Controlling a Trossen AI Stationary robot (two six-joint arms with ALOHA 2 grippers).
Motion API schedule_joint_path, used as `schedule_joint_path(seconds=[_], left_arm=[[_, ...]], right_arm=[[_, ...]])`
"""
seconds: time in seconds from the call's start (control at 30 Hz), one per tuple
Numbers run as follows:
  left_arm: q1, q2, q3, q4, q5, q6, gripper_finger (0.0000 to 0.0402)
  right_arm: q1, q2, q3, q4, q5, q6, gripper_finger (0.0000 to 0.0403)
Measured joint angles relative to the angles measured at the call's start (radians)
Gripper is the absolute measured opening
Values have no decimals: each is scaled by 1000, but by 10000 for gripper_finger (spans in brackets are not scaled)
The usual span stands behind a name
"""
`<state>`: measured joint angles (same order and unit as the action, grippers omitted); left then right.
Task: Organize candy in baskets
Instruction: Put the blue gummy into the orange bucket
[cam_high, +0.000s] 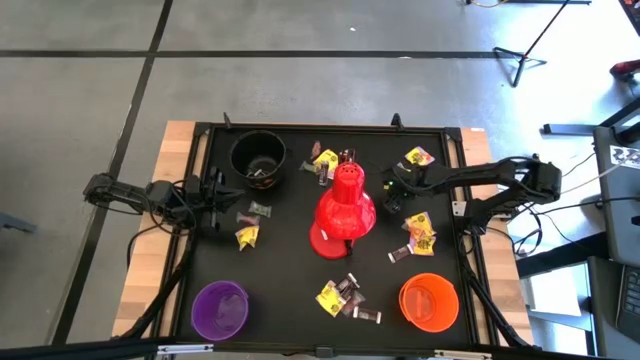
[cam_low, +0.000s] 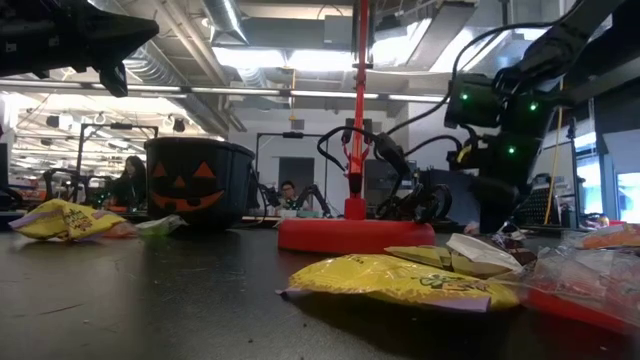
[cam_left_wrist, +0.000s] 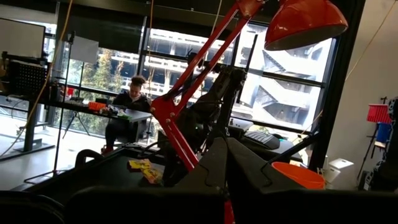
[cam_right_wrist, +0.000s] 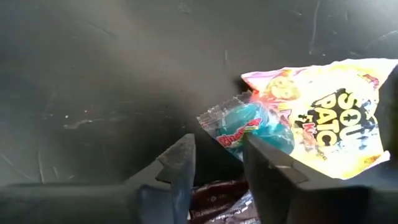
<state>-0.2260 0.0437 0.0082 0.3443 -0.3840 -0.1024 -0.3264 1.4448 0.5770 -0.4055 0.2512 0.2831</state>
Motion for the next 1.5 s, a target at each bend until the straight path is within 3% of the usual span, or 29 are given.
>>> schedule_joint_path(seconds=[0.27, 0.7, 0.93, 1.03, 1.13, 1.5], left_arm=[[0, 0, 0, 0, 0, 0, 0], [0, 0, 0, 0, 0, 0, 0], [0, 0, 0, 0, 0, 0, 0], [0, 0, 0, 0, 0, 0, 0], [0, 0, 0, 0, 0, 0, 0], [0, 0, 0, 0, 0, 0, 0]], right_arm=[[0, -41, -5, 7, -6, -22, 10], [0, -231, -6, -4, -42, -27, 2], [21, -395, 10, -6, -213, -22, 1], [87, -472, 46, -4, -314, -26, 1], [195, -531, 103, -4, -348, -26, 1], [706, -529, 350, -95, -22, 37, 0]])
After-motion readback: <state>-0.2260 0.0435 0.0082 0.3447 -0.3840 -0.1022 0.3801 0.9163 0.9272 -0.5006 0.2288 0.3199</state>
